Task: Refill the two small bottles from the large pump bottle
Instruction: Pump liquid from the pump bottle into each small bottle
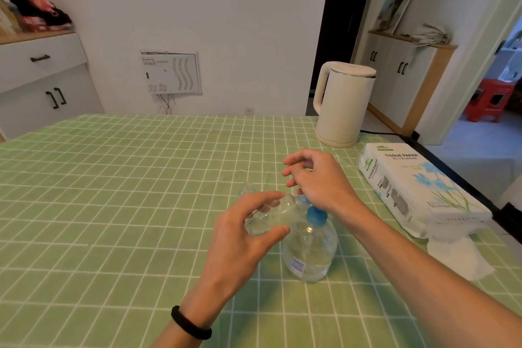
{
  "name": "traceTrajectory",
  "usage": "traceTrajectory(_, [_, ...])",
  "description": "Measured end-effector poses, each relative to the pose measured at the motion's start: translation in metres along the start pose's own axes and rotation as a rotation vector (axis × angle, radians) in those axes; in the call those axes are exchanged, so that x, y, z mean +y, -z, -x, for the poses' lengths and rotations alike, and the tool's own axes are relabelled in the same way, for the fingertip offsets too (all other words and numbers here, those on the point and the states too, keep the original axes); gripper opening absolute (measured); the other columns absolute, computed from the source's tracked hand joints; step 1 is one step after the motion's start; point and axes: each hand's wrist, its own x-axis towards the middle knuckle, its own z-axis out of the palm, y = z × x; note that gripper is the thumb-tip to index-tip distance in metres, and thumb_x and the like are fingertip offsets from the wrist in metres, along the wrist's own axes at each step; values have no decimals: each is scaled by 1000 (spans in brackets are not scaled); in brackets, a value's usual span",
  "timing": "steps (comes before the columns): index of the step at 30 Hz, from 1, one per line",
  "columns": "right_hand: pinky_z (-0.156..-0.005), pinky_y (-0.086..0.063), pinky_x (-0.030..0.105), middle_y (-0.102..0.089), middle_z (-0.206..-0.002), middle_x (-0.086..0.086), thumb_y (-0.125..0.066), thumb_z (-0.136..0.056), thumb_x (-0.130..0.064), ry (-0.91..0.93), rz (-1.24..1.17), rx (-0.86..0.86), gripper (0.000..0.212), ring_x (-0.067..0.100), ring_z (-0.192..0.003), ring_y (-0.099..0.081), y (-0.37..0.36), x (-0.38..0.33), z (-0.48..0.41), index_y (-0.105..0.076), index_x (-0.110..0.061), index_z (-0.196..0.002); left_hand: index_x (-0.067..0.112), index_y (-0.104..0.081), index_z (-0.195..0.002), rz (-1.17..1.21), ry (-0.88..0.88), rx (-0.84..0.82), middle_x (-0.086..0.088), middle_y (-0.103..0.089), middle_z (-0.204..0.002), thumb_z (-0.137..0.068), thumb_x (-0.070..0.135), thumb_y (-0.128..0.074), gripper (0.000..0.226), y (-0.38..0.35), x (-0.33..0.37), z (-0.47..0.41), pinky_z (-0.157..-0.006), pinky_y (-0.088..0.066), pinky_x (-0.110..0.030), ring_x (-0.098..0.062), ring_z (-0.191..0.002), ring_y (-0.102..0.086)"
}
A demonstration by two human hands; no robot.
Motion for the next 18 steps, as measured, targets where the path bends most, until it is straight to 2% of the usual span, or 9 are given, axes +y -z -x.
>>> traceTrajectory(4, [-70, -65, 35, -78, -90, -10, -51, -101, -9, -6, -9, -3, 28, 4, -74, -75, 1, 0, 0, -71, -28, -101, 38, -74, -119, -4, -8, 2, 21, -75, -110, -77, 19, -91, 50, 1, 2, -2, -90, -47, -9, -5, -107, -68])
traceTrajectory(12, [-68, -60, 28, -78, -89, -8, -47, -100, -3, -49, -1, -26, 33, 6, -77, -76, -4, 9, 4, -73, -22, -102, 37, -74, -119, 18, 17, 4, 18, -77, -110, -77, 17, -92, 50, -4, -7, 2, -93, -52, -16, -7, -109, -70])
traceTrajectory(18, [-68, -59, 27, -78, -89, -9, -47, -100, -4, -50, 0, -20, 32, 6, -77, -75, -4, 9, 4, -73, -24, -102, 41, -74, -119, 24, 23, 9, 20, -76, -110, -77, 19, -92, 51, -4, -8, 3, -93, -51, -15, -9, -109, -70])
